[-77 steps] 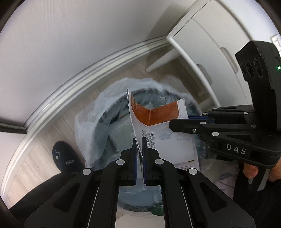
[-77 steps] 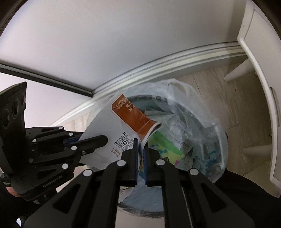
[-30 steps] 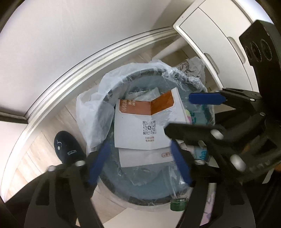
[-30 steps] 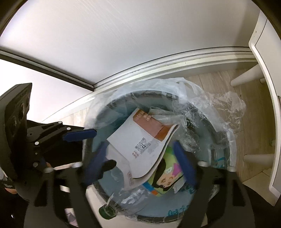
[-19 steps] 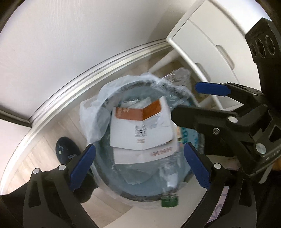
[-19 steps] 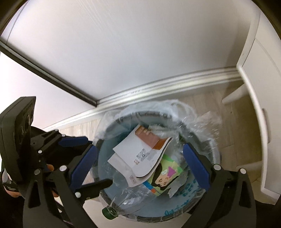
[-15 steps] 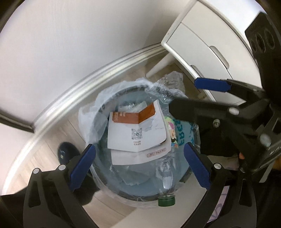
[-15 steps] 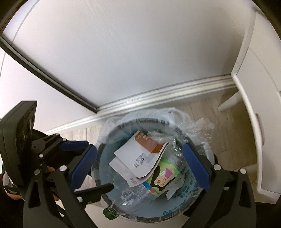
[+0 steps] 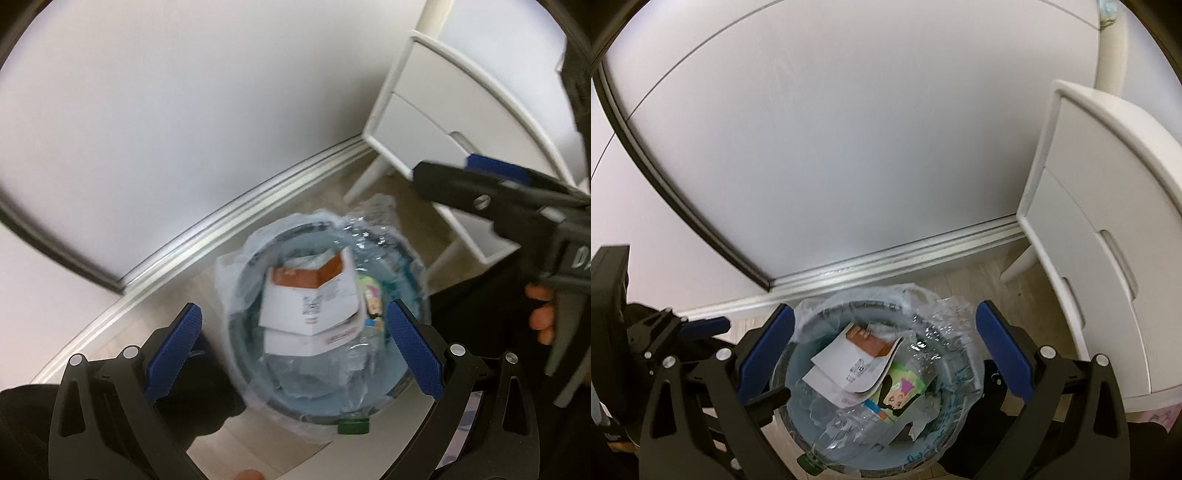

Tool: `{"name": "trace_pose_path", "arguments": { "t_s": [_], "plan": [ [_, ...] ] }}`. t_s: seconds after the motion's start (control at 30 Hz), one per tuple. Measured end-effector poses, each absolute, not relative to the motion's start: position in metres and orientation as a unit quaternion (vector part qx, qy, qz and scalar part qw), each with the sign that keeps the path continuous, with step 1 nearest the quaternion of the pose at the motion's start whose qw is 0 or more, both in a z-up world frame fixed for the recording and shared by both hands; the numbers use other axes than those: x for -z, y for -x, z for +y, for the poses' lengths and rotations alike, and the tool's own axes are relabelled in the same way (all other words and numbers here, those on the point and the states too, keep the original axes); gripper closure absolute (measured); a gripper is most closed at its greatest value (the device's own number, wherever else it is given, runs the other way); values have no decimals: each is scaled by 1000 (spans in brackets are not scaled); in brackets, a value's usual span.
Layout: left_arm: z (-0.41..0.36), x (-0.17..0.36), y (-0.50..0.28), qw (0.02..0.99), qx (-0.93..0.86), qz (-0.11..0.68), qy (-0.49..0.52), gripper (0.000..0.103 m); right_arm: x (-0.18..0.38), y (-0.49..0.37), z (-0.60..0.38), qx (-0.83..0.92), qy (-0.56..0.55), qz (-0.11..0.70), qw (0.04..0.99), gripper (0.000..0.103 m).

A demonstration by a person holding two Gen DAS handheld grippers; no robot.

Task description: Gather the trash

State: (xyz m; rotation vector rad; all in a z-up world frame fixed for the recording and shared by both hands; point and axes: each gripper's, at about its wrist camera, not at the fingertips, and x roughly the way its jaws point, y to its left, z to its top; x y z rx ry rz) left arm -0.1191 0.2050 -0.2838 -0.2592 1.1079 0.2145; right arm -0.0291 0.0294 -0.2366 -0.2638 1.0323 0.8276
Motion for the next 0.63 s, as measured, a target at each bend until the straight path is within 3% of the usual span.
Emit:
{"name": "trace_pose_path", "arguments": {
  "t_s": [0.43,0.63],
  "plan": [
    [190,265,126,856,-80,490,143,6,222,32,18,-380,114,466,791,7],
    [176,266,124,858,-98,497,91,6,218,33,14,-380,110,464,792,7]
  ]
}}
